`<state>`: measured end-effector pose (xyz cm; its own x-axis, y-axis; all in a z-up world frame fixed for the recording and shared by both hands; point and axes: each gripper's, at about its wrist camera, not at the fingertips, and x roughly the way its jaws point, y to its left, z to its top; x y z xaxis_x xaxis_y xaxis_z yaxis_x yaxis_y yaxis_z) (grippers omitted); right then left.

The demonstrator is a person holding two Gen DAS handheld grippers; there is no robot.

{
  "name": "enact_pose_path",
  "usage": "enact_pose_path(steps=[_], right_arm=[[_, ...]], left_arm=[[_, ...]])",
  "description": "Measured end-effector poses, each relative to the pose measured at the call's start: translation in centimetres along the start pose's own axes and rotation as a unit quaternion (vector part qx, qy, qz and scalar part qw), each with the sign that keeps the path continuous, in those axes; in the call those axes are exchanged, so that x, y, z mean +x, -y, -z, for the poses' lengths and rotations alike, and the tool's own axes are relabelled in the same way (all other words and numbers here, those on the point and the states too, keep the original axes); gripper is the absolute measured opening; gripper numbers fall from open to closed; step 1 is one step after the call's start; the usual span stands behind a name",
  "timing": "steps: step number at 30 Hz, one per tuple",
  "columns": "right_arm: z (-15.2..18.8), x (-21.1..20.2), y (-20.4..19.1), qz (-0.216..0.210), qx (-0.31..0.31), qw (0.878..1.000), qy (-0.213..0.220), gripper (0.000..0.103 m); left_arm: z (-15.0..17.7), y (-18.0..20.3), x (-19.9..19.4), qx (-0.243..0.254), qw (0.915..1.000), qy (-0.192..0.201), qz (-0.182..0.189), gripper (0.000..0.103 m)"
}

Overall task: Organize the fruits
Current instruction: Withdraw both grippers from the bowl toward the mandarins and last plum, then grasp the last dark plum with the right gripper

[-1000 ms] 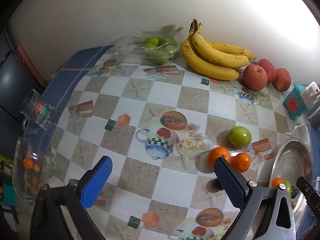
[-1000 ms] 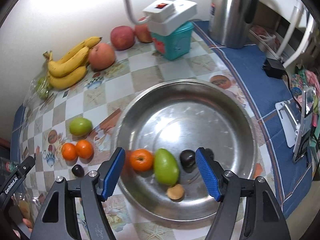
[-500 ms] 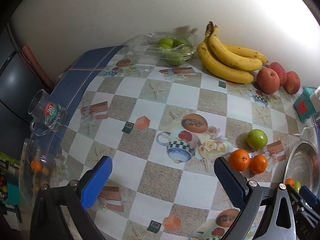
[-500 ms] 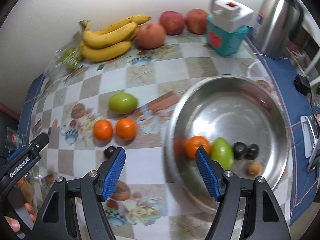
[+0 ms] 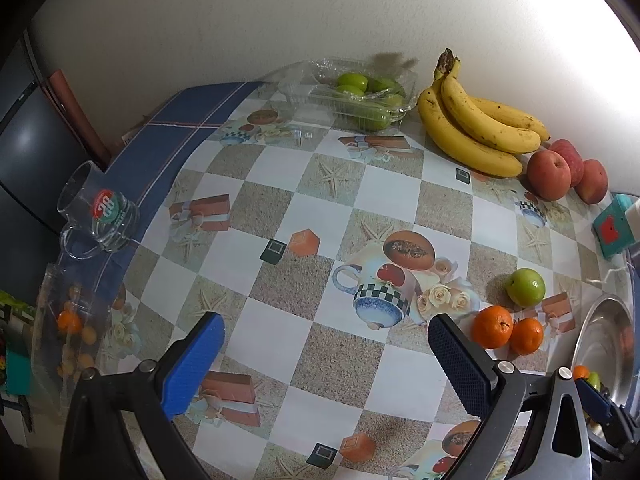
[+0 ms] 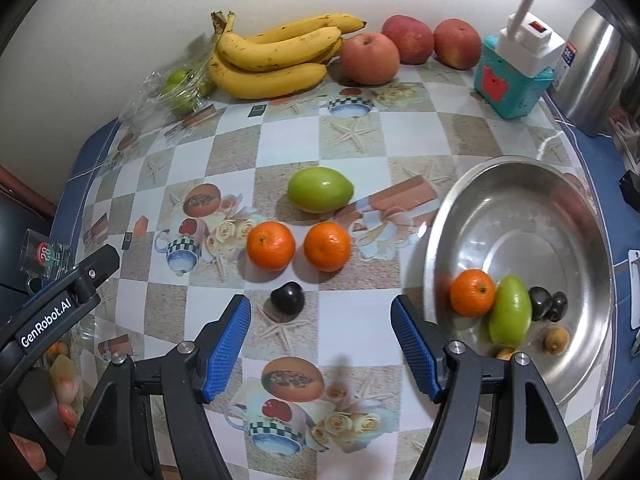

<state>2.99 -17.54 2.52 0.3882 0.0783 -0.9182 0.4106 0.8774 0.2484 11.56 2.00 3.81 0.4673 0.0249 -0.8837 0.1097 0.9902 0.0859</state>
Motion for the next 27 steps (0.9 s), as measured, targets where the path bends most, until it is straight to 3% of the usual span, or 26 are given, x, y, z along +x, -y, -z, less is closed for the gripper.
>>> enact_pose_path(steps=[20,27], right_arm=[[0.4,6.4,-0.8,0.016,-0.009,0.998,-0.058,0.073],[0.2,7.3,-1.7,0.021,-0.023,0.998,-0.059,0.073]], left_arm=[[2.3,1.7,8.2,0.007,0.9937,-0.112,-0.003,0.103],[2.2,0.8,9.0,-0.009,0.9928,-0.119,-0.007,0.103]])
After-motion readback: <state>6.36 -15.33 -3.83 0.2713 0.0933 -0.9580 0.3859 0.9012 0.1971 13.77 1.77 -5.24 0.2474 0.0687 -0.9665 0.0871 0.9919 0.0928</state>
